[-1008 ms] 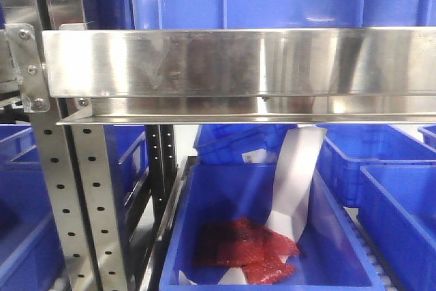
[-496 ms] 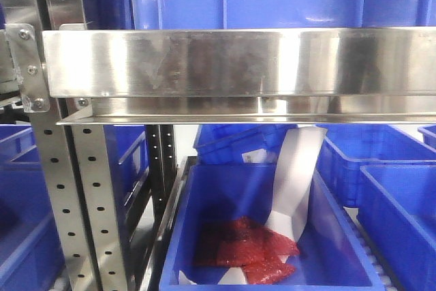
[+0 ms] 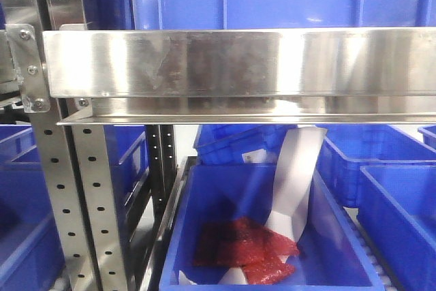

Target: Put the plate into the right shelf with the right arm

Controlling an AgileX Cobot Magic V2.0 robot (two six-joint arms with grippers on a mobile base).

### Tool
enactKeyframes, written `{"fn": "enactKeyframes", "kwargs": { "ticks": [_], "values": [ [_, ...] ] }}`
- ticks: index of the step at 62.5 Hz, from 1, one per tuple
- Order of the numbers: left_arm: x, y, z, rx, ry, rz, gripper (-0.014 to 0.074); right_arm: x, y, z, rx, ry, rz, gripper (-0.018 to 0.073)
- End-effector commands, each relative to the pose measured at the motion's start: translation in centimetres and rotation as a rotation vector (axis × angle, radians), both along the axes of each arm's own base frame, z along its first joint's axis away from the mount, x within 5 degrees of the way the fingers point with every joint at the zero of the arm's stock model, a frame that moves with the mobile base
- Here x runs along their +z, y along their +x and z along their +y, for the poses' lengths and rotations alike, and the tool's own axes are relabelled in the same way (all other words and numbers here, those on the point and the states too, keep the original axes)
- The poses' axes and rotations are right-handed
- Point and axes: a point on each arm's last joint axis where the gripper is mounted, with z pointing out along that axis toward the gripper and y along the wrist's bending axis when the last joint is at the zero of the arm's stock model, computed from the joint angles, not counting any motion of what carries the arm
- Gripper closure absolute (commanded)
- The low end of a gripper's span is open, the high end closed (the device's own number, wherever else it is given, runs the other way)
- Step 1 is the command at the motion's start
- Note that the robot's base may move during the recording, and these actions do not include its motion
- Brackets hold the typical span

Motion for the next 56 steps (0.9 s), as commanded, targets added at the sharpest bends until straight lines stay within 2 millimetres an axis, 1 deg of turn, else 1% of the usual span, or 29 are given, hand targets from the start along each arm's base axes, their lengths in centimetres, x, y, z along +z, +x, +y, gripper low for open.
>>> {"fn": "enactKeyframes", "kwargs": {
  "ticks": [1, 9, 14, 19, 51, 56],
  "values": [
    [0.5, 0.0, 0.0, -0.001, -0.004, -0.077, 0.0643, 0.1, -2.3, -0.4, -0.004, 0.004, -0.106, 0.0510],
    [0.5, 0.0, 0.0, -0.001, -0.004, -0.077, 0.0643, -1.6, -4.6, -0.8, -0.005, 0.006, -0.117, 0.0510],
    [0.5, 0.0, 0.0, -0.001, -0.004, -0.077, 0.0643, -2.0, -5.7, -1.0, -0.006, 0.011, -0.146, 0.0510],
    [0.5, 0.0, 0.0, -0.001, -0.004, -0.077, 0.0643, -2.1, -6.4, -1.1, -0.006, 0.016, -0.176, 0.0510],
    [0.5, 0.0, 0.0, -0.001, -0.004, -0.077, 0.0643, -2.2, -6.8, -1.2, -0.008, 0.017, -0.181, 0.0510],
    [0.5, 0.0, 0.0, -0.001, -0.004, -0.077, 0.0643, -3.0, -6.8, -1.4, -0.037, 0.012, -0.169, 0.0510]
  ]
}}
